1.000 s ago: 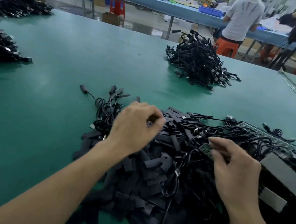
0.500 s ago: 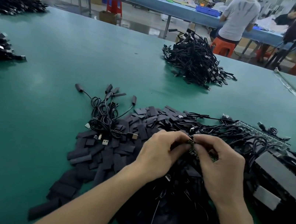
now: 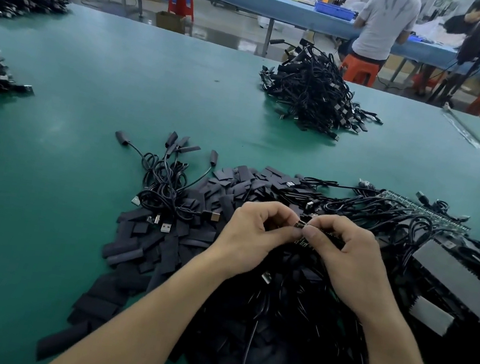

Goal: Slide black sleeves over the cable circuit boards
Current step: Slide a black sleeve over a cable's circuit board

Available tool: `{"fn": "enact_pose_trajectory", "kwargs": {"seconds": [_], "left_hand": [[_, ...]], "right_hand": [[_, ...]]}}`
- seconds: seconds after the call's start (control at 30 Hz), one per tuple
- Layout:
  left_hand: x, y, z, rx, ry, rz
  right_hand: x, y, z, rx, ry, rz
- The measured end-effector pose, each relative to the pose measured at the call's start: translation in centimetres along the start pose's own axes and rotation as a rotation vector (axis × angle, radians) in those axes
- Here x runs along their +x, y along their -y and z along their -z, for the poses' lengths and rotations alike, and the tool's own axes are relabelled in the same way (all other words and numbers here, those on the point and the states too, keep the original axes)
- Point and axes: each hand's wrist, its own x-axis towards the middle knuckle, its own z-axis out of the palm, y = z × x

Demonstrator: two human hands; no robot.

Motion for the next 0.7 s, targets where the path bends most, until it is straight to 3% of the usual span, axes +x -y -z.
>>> {"fn": "enact_pose_trajectory", "kwargs": {"seconds": [0.7], "left_hand": [[0.0, 0.2, 1.1, -0.207, 0.05, 0.043]], "right_hand": [[0.9, -1.0, -0.6, 0.455, 0.184, -0.087]]}}
